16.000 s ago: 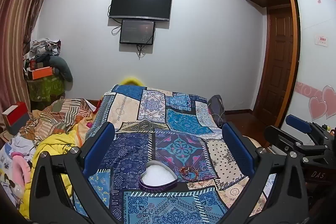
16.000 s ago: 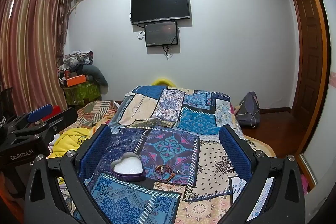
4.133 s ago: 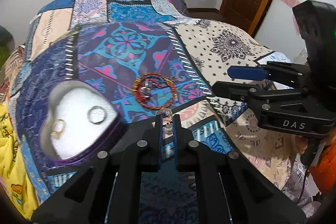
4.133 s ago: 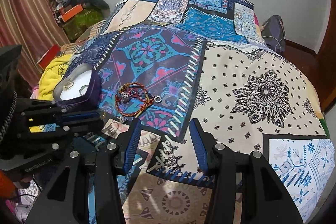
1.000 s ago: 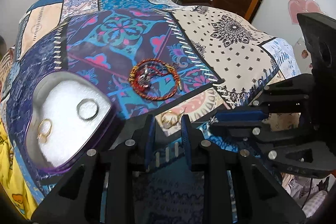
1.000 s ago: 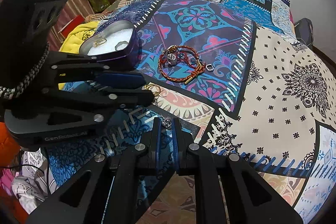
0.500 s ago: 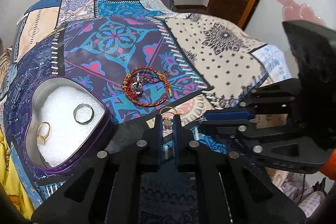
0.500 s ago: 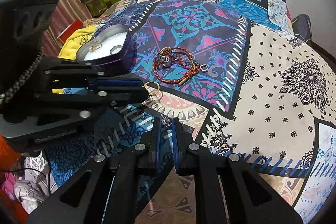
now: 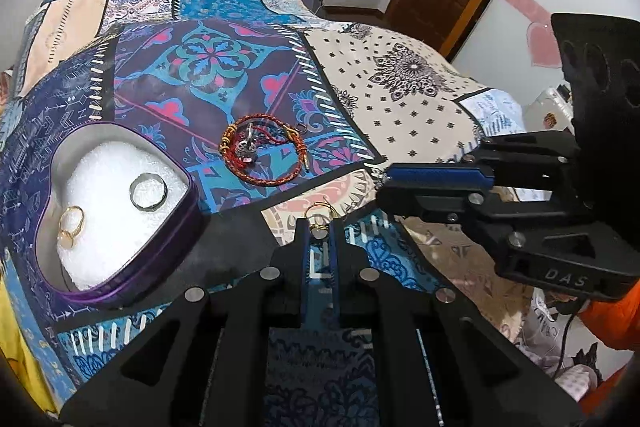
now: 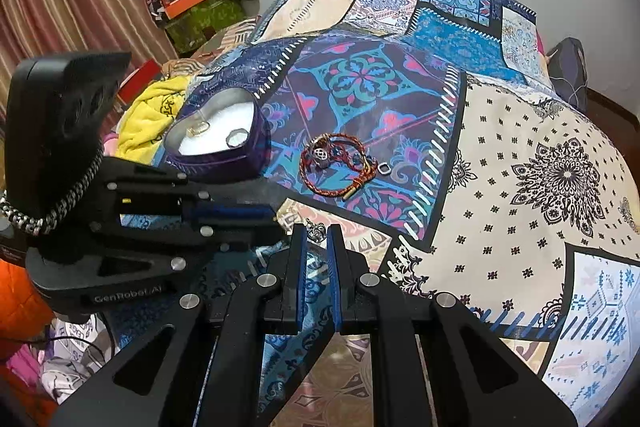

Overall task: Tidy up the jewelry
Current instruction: 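Carry both held earrings over the heart tin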

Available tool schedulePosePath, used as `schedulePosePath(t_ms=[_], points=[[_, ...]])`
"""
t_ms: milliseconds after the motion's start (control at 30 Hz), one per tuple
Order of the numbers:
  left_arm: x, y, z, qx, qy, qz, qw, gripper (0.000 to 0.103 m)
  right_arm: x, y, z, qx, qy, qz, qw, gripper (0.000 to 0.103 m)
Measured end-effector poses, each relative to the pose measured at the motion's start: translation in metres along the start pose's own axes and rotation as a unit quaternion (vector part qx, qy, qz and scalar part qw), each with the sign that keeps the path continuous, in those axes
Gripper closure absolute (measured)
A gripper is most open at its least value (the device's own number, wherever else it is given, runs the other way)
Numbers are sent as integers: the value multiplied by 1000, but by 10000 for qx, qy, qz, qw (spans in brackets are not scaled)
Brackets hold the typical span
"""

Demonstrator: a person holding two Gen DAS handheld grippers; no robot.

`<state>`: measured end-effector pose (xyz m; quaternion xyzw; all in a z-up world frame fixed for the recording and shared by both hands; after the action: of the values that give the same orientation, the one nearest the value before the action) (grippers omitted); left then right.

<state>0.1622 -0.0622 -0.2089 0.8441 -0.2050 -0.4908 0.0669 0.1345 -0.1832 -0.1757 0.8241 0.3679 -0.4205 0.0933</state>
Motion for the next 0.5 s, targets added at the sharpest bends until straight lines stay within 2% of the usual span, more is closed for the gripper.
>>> schedulePosePath(t_ms=[167,300,500], points=[[-6,-1,0,-49,47,137,9999,95,2,-5,-2,-51,-34,-15,10000,94],[-9,-2,-1,-47,93,66,9999,95,1,-8,-4,-78,-8,-25,10000,94],[-31,-10,-6,-209,459,-84,9987,95,-1,-11,-8,-138,-10,29,9999,94]])
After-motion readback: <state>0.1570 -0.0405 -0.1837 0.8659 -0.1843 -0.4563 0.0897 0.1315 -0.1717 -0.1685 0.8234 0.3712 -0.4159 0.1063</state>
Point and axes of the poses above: each gripper's, at about its wrist camera, not at the fingertips, and x roughly the way its jaws point, y to its right, z to its underside, the point moved 1 cm from there along x, roughly the way its jaws point, and after that the axes turned 7 degrees about -x, right-handed, at the moved point
